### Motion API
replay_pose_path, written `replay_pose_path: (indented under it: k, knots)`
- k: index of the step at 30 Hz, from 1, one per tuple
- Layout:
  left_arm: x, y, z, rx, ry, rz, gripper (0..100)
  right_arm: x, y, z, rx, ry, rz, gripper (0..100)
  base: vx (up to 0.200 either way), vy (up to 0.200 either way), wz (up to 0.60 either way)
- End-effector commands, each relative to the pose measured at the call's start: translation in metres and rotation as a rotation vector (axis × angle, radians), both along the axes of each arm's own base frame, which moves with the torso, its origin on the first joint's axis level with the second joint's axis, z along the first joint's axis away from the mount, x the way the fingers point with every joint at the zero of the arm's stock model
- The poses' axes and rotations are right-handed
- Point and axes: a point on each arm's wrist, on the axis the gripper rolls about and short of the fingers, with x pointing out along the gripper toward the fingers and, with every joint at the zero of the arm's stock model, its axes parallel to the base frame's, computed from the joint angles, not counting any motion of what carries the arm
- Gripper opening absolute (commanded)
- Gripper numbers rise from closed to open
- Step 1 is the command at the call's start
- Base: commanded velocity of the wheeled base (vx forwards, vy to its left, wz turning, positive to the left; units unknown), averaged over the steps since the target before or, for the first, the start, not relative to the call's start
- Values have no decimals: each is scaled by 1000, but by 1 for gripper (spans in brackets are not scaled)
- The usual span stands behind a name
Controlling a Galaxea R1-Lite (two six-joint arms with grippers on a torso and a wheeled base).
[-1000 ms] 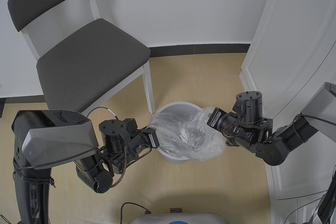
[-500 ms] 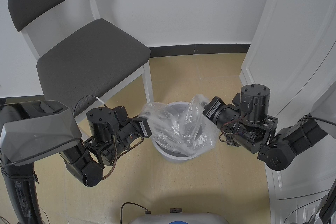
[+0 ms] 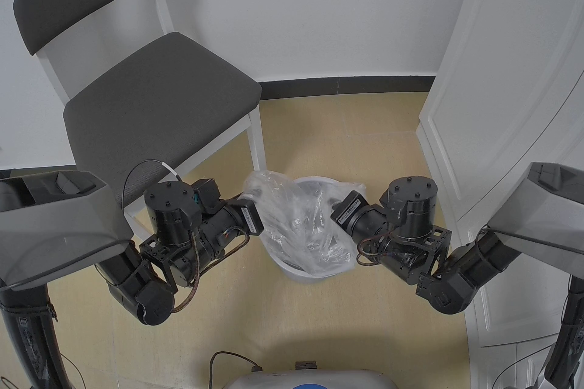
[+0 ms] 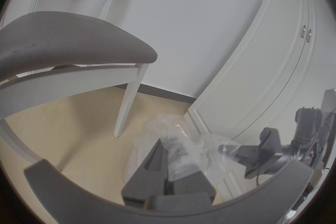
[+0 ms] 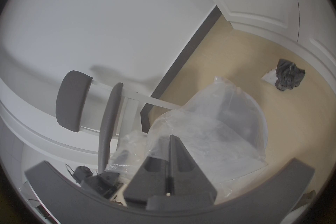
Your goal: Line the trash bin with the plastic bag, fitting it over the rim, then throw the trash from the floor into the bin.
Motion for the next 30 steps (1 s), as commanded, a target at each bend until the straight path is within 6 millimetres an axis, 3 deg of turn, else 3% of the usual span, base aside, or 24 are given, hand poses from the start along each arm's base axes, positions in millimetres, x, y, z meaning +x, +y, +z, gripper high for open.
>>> replay_pose_path:
  k: [1,7,11,17,21,22,25,26,30]
  knots:
    - [-4,-1,6,-7,-13,-7,0,3,3,-18,-7,46,10,0,0,0,0]
    - [-7,-5,3,0,-4,-23,0,9,8,-33,-6,75,17,0,0,0,0]
    - [-6,-7,-1,3,5,-26,0,12,2,-28,-8,62,-1,0,0,0,0]
    - [-2,-5,-2,2,5,-15,0,7,-31,35,-40,-65,-47,0,0,0,0]
    - [-1,-4,-5,2,16,-13,0,6,-38,41,-72,-54,-57,0,0,0,0]
    - [3,-6,-16,11,34,-14,0,11,-48,38,-125,1,-68,0,0,0,0]
    - [5,-8,-23,16,47,-16,0,17,-48,24,-147,48,-47,0,0,0,0]
    - [5,-11,-30,16,66,-21,0,24,-48,4,-164,90,-31,0,0,0,0]
    - [0,-23,-37,-11,103,-52,0,33,-50,-18,-190,136,-35,0,0,0,0]
